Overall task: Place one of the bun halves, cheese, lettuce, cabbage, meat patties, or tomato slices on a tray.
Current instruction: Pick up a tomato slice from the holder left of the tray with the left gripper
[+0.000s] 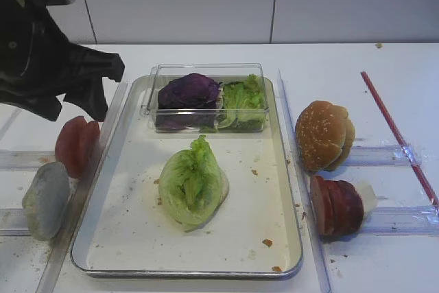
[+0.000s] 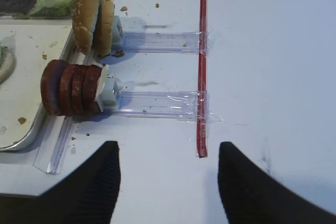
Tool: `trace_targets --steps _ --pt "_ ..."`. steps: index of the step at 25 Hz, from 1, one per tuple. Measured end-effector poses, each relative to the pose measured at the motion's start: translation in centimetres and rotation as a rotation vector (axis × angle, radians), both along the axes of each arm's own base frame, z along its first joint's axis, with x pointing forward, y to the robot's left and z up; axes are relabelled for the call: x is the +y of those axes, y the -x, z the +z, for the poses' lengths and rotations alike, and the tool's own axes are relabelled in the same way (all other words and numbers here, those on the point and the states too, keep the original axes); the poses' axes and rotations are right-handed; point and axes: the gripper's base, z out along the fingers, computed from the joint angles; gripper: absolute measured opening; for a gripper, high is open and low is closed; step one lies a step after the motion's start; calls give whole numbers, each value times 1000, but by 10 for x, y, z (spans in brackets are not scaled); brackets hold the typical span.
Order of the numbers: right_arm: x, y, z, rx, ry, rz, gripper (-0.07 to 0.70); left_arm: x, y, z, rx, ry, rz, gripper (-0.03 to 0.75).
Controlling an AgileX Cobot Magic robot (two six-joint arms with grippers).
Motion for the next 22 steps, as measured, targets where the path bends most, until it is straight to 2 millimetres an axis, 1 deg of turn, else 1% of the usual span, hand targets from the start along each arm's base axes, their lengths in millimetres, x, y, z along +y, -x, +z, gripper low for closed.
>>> trace_targets --steps 4,6,10,14,18,22 --pt "0 0 0 0 0 0 424 -5 -6 -8 10 -2 -5 407" --pt "0 0 0 1 -2 -3 441 -10 -9 -10 9 -9 -12 407" --pt "-1 0 0 2 1 -16 470 -21 -18 -10 -15 -52 -22 407" --pt "-1 0 0 3 -2 -21 475 -22 -27 -11 -34 -83 18 407" --pt "-1 0 0 3 -2 -21 476 -22 -34 -22 -14 -103 83 407" --pt "-1 0 0 3 -2 -21 476 -24 -40 -34 17 -113 99 407"
